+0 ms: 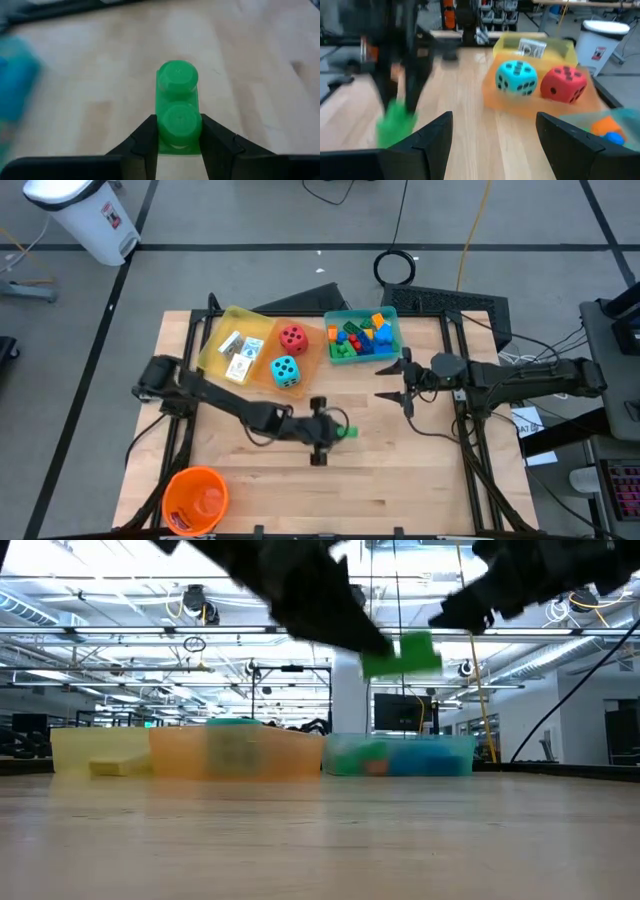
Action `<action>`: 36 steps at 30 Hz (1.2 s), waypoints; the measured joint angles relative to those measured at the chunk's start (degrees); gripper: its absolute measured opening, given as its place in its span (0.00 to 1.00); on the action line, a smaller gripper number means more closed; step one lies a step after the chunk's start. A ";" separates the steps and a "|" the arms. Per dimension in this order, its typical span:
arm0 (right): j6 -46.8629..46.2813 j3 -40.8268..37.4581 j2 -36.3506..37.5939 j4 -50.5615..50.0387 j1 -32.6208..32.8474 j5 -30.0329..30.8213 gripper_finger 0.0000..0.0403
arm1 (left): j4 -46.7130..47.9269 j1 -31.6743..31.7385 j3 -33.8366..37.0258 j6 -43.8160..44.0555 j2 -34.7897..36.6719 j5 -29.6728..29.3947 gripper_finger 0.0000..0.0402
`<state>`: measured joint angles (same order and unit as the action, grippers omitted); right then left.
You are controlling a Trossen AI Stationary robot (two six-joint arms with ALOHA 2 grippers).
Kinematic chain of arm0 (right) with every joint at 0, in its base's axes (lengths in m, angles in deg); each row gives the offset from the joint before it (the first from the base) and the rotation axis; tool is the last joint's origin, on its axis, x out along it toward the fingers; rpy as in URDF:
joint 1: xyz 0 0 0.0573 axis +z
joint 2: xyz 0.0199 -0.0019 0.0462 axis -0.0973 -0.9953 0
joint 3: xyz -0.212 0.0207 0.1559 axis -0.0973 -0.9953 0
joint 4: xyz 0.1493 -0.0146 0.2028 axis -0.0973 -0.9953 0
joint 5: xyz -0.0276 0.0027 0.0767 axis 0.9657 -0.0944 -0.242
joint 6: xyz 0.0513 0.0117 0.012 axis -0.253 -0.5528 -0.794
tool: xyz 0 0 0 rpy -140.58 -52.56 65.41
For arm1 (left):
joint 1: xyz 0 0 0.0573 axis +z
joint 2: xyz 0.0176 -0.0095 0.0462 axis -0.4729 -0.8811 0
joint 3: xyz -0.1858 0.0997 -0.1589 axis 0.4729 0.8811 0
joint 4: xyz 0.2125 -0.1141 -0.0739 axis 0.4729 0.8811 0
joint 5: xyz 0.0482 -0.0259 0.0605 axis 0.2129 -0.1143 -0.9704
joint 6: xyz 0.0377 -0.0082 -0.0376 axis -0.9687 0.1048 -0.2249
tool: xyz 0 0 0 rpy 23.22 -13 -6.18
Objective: Pick & Place Toys
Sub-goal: Put the green game piece into the blue bin
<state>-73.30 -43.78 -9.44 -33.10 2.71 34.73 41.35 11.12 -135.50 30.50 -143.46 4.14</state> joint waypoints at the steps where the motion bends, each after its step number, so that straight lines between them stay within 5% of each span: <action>1: 0.35 -1.27 -0.02 0.94 0.00 -0.21 0.63 | 0.78 0.46 0.00 -0.07 1.60 -0.98 0.29; 11: -0.34 -20.44 -5.89 37.67 0.00 -2.94 0.70 | 5.59 6.53 -0.04 0.98 8.19 -0.62 0.29; 19: 0.38 -16.77 -18.86 41.36 0.73 -2.92 0.80 | 4.74 9.39 -0.02 3.68 7.02 2.68 0.29; 26: 1.50 -13.93 -29.60 52.52 3.48 -5.93 0.77 | 4.64 9.11 -0.02 4.39 7.00 2.84 0.29; 36: 1.41 -7.20 -40.39 55.85 6.10 -8.53 0.70 | 4.65 9.06 -0.02 7.09 7.00 5.10 0.29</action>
<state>-71.89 -50.98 -49.83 22.75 8.81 26.20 46.00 20.18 -135.52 37.59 -136.47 9.24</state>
